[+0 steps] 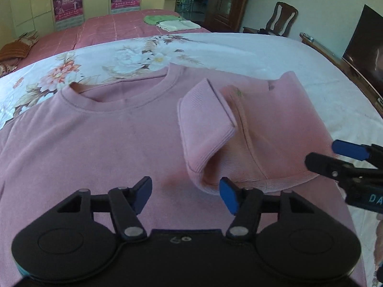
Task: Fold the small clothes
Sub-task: 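Fold the gripped sleeve across the sweatshirt body with the right tool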
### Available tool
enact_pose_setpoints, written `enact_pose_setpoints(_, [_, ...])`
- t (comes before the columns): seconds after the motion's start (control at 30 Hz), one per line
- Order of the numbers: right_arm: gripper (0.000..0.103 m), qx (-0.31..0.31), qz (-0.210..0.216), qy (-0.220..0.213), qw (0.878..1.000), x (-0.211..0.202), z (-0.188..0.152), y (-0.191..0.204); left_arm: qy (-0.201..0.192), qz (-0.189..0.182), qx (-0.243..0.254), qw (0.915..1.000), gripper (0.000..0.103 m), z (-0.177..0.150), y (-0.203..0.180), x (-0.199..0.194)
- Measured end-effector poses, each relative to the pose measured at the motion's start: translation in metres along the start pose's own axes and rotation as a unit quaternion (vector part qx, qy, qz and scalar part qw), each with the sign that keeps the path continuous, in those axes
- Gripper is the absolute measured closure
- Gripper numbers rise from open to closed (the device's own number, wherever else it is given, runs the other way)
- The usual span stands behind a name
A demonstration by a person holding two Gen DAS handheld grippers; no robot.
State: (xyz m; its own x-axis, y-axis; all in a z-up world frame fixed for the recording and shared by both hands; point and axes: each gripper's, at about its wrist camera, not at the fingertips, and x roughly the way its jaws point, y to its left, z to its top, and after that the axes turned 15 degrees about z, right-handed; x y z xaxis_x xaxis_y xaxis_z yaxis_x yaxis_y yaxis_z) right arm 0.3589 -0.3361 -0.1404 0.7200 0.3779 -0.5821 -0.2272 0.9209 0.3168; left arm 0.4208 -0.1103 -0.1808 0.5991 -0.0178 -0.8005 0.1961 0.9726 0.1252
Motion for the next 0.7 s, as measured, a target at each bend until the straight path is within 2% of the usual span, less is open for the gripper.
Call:
enact_pose_setpoints(0.1, [0.025,0.013,-0.038,0.009,0.999,-0.012,-0.008,-0.022,-0.006,0.008,-0.01,0.9999,0.044,0.005,-0.008,0.014])
enact_pose_setpoints(0.13, [0.025,0.016,-0.045,0.012,0.999,-0.014,-0.011,-0.027,-0.005,0.011,-0.018,0.9998,0.048,0.007,-0.008,0.019])
enact_pose_setpoints(0.17, [0.025,0.02,-0.051,0.016,0.998,-0.019,-0.014,-0.035,-0.005,0.014,-0.027,0.9995,0.056,0.009,-0.007,0.022])
enact_pose_setpoints(0.2, [0.025,0.023,-0.057,0.017,0.998,-0.02,-0.017,-0.039,-0.008,0.015,-0.036,0.9992,0.06,0.011,-0.005,0.024])
enact_pose_setpoints(0.27, [0.025,0.027,-0.063,0.02,0.997,-0.022,-0.022,-0.045,-0.022,0.0,-0.064,0.9977,0.086,0.012,0.004,0.023])
enact_pose_setpoints(0.3, [0.025,0.029,-0.064,0.022,0.997,-0.022,-0.023,-0.047,-0.025,0.004,-0.08,0.9965,0.092,0.012,0.009,0.022])
enact_pose_setpoints(0.33, [0.026,0.029,-0.064,0.022,0.997,-0.021,-0.024,-0.048,-0.031,0.005,-0.095,0.995,0.093,0.012,0.014,0.02])
enact_pose_setpoints(0.37, [0.038,0.029,-0.063,0.025,0.997,-0.02,-0.025,-0.049,-0.039,0.004,-0.111,0.993,0.094,0.012,0.02,0.017])
enact_pose_setpoints(0.43, [0.054,0.032,-0.059,0.036,0.997,-0.01,-0.024,-0.049,-0.053,-0.003,-0.15,0.9873,0.095,0.012,0.035,0.006])
enact_pose_setpoints(0.57, [0.055,0.016,-0.06,0.036,0.997,0.003,-0.023,-0.046,-0.087,-0.01,-0.211,0.9734,0.096,0.017,0.063,-0.022])
enact_pose_setpoints(0.7, [0.055,0.004,-0.054,0.031,0.998,0.016,-0.015,-0.043,-0.114,0.007,-0.256,0.96,0.096,0.015,0.088,-0.041])
